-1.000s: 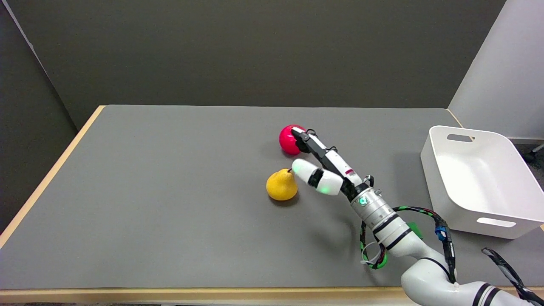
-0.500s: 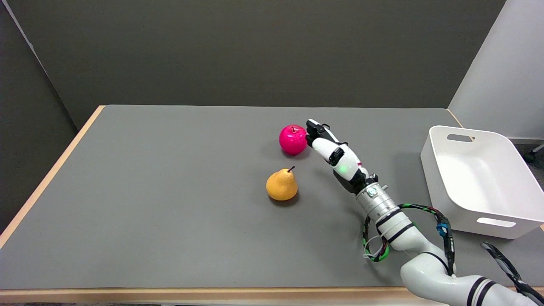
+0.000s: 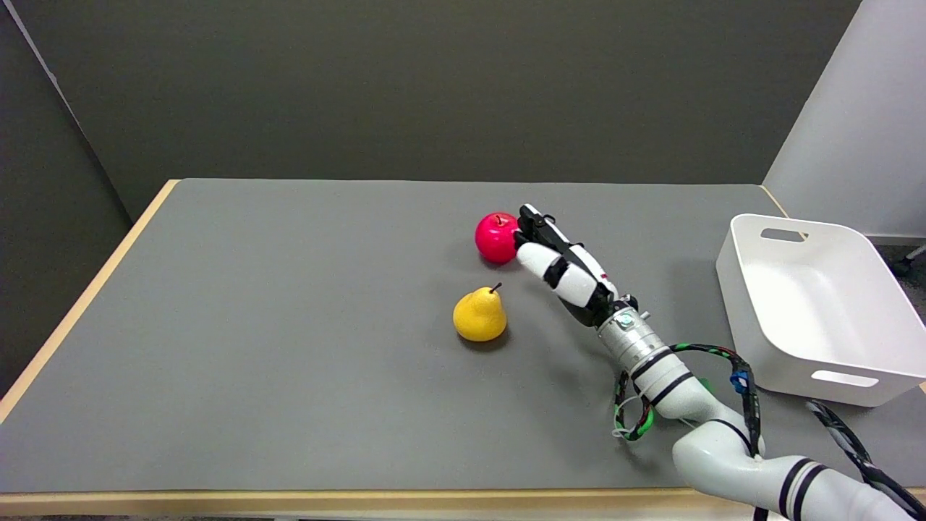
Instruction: Pick up the yellow pear.
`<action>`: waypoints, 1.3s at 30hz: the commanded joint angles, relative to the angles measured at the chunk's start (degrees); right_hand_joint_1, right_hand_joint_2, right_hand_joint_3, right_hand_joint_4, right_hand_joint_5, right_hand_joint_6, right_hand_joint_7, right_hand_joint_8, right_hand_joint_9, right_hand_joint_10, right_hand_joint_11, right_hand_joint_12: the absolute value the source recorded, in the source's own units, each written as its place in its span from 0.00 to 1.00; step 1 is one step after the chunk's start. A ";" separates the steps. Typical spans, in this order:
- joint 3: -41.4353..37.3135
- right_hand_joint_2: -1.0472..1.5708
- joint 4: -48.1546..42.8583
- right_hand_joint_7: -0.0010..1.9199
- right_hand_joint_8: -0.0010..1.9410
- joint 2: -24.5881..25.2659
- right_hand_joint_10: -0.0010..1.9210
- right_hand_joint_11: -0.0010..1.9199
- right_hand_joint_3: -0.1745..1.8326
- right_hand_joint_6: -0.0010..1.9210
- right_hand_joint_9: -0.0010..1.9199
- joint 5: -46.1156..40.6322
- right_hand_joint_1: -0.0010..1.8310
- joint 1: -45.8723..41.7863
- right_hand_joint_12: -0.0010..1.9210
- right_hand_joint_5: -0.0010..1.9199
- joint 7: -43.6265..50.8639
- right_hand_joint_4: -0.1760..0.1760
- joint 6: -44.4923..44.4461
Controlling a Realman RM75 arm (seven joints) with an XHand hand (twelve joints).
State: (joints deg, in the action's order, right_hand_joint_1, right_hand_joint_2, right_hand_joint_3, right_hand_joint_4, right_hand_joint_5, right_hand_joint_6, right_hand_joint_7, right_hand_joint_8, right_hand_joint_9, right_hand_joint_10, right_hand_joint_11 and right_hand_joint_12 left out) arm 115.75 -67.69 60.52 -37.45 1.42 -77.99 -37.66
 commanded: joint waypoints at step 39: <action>4.15 0.61 7.60 0.00 0.05 1.68 0.21 0.00 0.55 0.00 0.00 10.59 0.27 5.90 0.33 0.00 -7.95 0.42 4.57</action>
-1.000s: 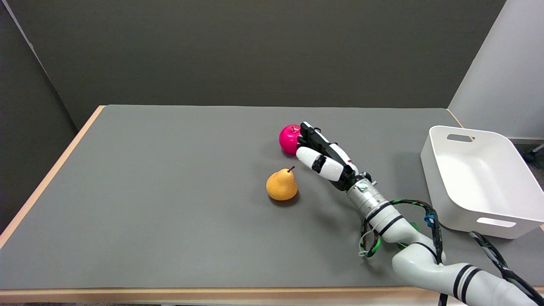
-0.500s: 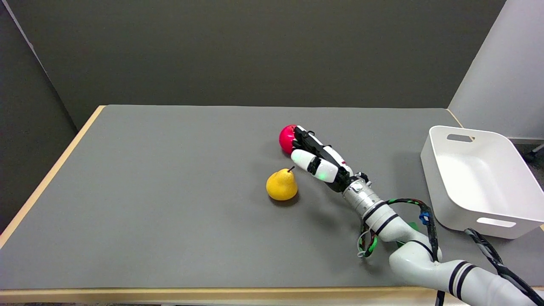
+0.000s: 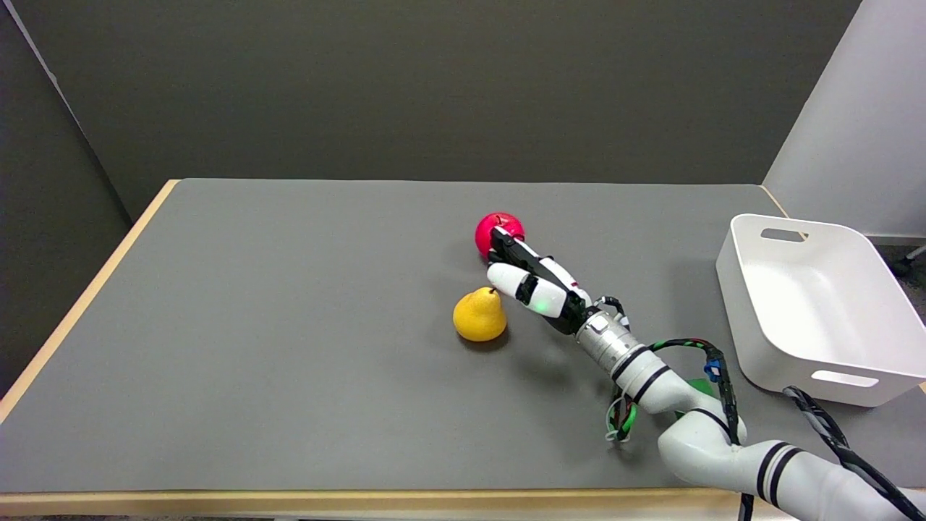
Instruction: Pick up the yellow pear.
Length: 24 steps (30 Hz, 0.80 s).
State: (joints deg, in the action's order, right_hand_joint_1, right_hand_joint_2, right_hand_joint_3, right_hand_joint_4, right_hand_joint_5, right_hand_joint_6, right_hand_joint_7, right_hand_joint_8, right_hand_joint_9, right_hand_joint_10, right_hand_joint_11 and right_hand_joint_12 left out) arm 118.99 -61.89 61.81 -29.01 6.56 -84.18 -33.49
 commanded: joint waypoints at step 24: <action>2.34 0.61 2.04 0.01 0.07 1.24 0.24 0.00 0.56 0.06 0.00 4.98 0.30 1.16 0.39 0.00 -1.76 0.42 0.63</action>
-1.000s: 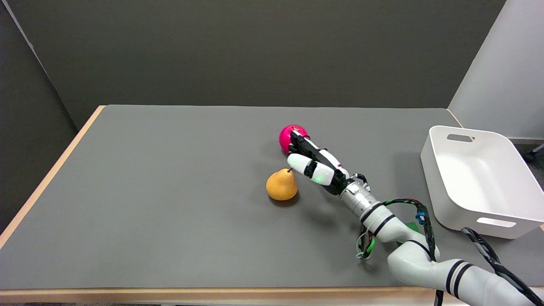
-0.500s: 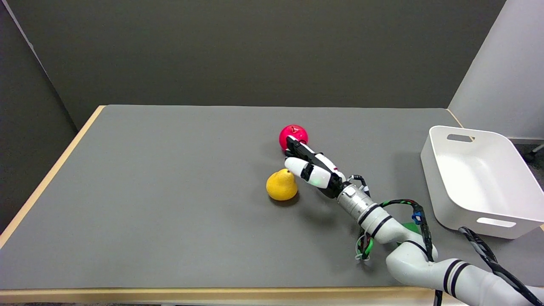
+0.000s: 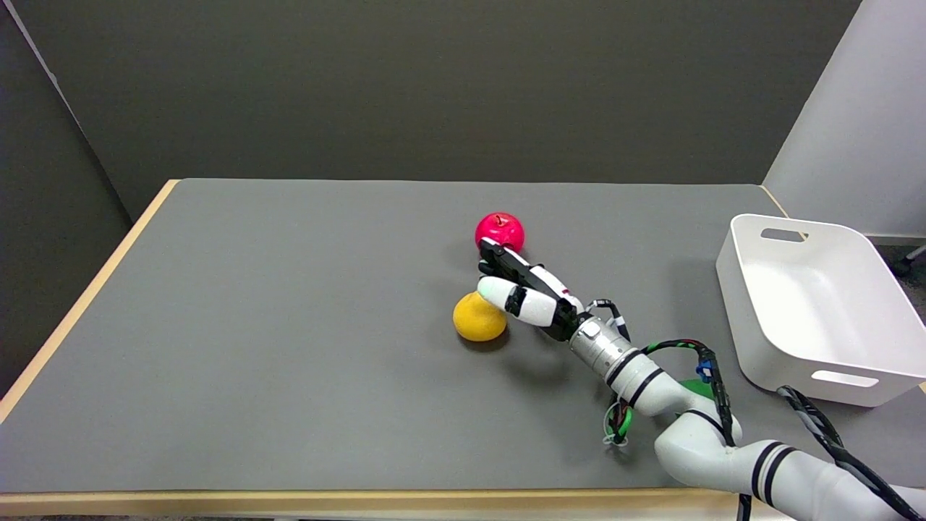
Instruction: Pick up the yellow pear.
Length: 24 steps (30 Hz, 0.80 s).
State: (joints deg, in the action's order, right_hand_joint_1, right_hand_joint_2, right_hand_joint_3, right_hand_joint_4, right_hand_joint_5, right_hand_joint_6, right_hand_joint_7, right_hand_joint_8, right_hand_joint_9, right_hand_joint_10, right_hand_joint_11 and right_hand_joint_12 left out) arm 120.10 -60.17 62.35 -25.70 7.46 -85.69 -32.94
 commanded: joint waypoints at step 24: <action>2.44 0.61 1.35 0.00 0.07 2.54 0.23 0.00 0.56 0.07 0.00 5.58 0.27 1.20 0.39 0.00 -0.25 0.44 1.09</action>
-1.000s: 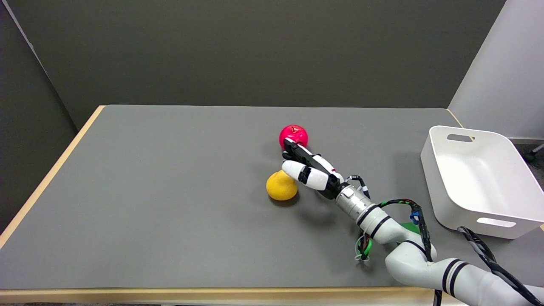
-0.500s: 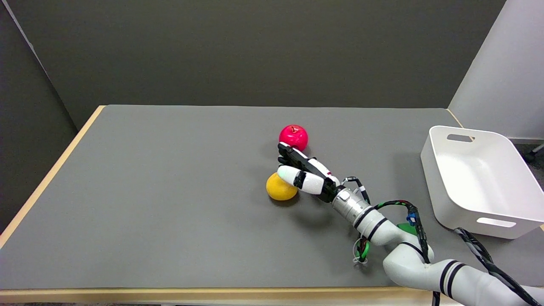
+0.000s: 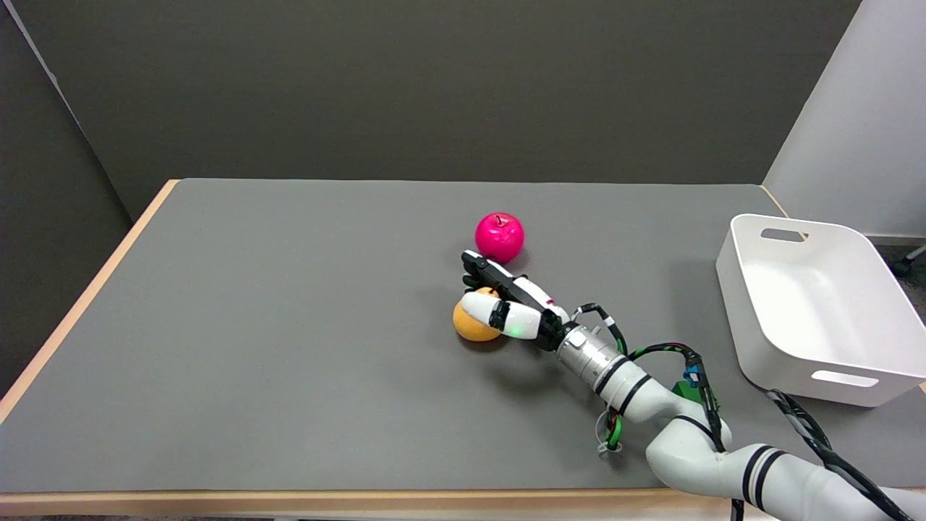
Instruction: Pick up the yellow pear.
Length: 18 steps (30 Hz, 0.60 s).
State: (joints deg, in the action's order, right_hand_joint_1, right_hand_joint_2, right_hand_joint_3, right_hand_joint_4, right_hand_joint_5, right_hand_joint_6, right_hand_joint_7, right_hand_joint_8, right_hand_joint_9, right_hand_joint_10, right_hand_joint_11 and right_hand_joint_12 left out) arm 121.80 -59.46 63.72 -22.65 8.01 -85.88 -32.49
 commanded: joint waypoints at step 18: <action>1.22 0.62 1.61 0.00 0.08 1.99 0.23 0.00 0.56 0.10 0.00 3.30 0.32 1.60 0.40 0.00 -0.06 0.44 1.16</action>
State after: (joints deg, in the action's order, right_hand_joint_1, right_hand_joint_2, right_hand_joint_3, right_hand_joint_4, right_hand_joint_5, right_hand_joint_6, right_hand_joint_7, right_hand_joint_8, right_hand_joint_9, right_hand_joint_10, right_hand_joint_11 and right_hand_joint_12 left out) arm 122.59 -58.57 65.02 -20.22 8.86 -85.95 -31.69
